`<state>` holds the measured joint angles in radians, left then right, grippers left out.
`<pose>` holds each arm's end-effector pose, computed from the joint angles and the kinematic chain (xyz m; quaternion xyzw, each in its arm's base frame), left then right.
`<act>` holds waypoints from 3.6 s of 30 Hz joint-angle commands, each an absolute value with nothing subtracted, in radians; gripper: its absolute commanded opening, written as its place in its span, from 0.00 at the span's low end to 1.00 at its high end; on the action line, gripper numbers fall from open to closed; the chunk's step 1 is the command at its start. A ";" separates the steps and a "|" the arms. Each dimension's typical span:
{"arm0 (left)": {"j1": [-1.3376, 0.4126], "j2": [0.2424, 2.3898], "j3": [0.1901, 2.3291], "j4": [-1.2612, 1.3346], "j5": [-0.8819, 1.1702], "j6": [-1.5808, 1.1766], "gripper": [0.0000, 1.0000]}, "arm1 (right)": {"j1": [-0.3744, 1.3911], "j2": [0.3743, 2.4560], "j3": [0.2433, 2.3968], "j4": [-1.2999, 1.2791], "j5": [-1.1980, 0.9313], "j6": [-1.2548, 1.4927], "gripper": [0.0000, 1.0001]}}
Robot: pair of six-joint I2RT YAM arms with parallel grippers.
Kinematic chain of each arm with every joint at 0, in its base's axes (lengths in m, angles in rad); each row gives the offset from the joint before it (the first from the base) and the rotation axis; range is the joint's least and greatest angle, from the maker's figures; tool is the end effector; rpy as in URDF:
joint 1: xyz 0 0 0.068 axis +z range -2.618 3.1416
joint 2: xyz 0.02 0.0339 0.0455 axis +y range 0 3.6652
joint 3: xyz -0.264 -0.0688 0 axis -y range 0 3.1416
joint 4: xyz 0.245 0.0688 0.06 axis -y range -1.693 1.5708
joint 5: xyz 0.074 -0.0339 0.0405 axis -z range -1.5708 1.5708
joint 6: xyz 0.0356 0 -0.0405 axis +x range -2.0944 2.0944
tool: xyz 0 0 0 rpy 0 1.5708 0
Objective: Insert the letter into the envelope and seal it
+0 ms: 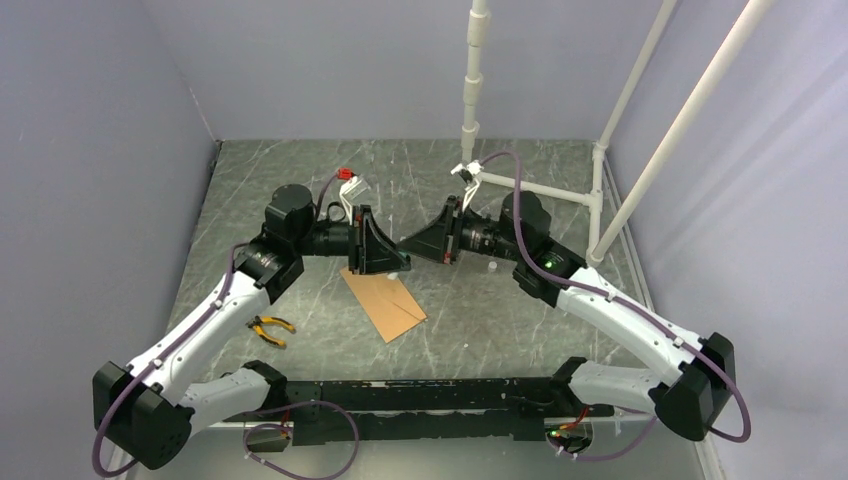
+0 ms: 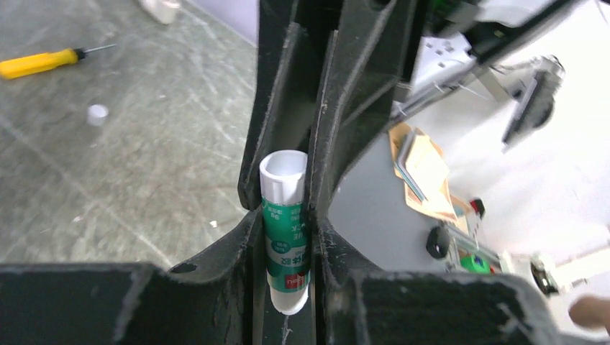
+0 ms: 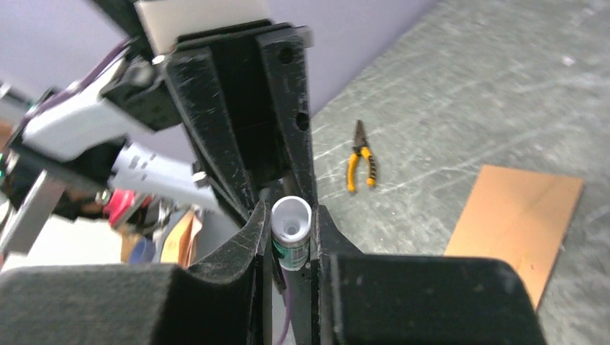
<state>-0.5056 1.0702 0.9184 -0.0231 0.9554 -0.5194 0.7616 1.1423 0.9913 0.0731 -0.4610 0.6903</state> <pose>0.1938 -0.1405 0.3509 0.2907 0.6824 -0.5868 0.3247 0.1824 0.1958 0.3679 -0.1805 0.7087 0.5643 0.3831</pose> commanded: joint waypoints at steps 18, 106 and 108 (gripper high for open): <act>-0.509 0.918 0.904 0.005 0.607 -0.473 0.02 | 0.722 1.095 1.015 0.152 -0.199 0.826 0.88; -0.509 0.891 0.927 -0.065 0.565 -0.472 0.03 | 0.844 1.296 1.260 -0.037 -0.200 0.719 0.49; -0.509 0.885 0.922 -0.056 0.567 -0.478 0.03 | 0.845 1.298 1.266 -0.044 -0.206 0.716 0.35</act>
<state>-0.5106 0.9028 0.9142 -0.0978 0.5766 -0.4824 0.8444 1.2953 1.2137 -0.0338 -0.2363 0.7162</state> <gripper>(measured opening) 0.259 0.450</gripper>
